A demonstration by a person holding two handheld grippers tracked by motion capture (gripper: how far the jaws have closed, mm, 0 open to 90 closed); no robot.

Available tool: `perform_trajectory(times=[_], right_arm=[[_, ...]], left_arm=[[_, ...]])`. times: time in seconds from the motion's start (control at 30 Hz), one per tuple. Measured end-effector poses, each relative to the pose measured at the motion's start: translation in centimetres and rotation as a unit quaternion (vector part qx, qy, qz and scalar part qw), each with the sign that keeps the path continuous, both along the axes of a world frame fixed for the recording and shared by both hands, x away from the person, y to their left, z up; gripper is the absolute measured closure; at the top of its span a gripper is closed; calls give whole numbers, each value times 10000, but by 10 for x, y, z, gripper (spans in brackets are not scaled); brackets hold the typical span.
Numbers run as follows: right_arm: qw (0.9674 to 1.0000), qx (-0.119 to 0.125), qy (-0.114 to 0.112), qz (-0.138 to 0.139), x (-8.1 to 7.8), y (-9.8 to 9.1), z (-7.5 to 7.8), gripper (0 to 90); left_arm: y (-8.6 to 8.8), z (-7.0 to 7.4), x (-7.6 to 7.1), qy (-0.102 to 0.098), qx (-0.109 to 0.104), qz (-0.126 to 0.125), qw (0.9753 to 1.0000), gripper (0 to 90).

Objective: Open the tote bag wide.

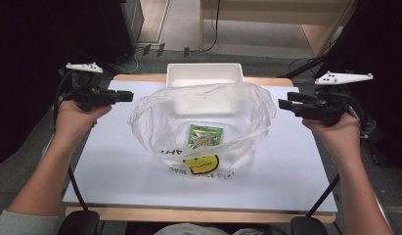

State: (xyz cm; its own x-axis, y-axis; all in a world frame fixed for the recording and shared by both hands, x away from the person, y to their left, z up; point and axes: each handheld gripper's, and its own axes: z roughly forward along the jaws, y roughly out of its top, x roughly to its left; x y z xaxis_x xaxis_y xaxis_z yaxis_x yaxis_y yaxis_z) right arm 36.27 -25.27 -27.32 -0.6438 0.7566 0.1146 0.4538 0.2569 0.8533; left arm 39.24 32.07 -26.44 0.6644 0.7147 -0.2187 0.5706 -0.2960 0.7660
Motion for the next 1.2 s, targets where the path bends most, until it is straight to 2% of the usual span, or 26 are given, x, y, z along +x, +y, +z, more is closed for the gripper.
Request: perform_trajectory(times=[0.1,0.13,0.23,0.33,0.37,0.4,0.43,0.53,0.57,0.6,0.63,0.67,0.7,0.73,0.83,0.9,1.0,1.07,1.1,1.2], right_arm=[[9999,-22,-25,96,1,9,11,566],[9999,-38,-60,148,1,16,17,591],[9997,15,-20,236,2,26,27,637],[9992,3,-18,390,3,40,37,680],[9990,-20,-15,439,4,45,39,694],[9987,-7,-17,502,4,50,41,719],[9984,-18,1,560,5,55,43,735],[9973,-29,59,731,8,70,45,793],[9973,-29,59,731,8,70,45,793],[9966,-42,84,817,10,82,46,824],[9964,-48,99,837,11,86,46,833],[9964,-48,99,837,11,86,46,833],[9958,-69,82,911,14,99,45,846],[9955,-64,84,939,15,103,45,846],[9949,-104,75,1004,18,121,46,846],[9944,-168,38,1045,21,132,45,846],[9933,-245,108,1128,27,146,39,859],[9930,-287,157,1134,29,150,36,859],[9923,-358,179,1173,34,156,30,859],[9930,-356,258,1099,39,164,23,859]], left_arm=[[-5,17,-1,-100,-8,-50,9999,841],[-11,29,-3,-178,33,-111,9998,848],[-23,44,-5,-233,77,-259,9994,867],[-32,52,-7,-258,94,-360,9990,874],[-42,57,-7,-245,117,-515,9983,876],[-42,57,-7,-245,117,-515,9983,876],[-53,59,-8,-232,164,-658,9974,876],[-71,58,-10,-213,174,-871,9958,877],[-71,58,-10,-213,174,-871,9958,877],[-85,57,-11,-180,191,-997,9947,877],[-85,57,-11,-180,191,-997,9947,876],[-91,56,-10,-174,220,-1072,9938,876],[-100,54,-10,-182,242,-1115,9933,875],[-111,53,-9,-160,264,-1150,9929,875],[-130,51,-7,-154,216,-1186,9926,878],[-142,48,-6,-237,337,-1332,9902,879],[-157,42,-3,-139,391,-1373,9897,882],[-160,39,-1,-131,422,-1379,9895,884],[-166,35,1,-110,431,-1346,9899,885],[-171,26,7,-112,508,-1217,9912,885]])
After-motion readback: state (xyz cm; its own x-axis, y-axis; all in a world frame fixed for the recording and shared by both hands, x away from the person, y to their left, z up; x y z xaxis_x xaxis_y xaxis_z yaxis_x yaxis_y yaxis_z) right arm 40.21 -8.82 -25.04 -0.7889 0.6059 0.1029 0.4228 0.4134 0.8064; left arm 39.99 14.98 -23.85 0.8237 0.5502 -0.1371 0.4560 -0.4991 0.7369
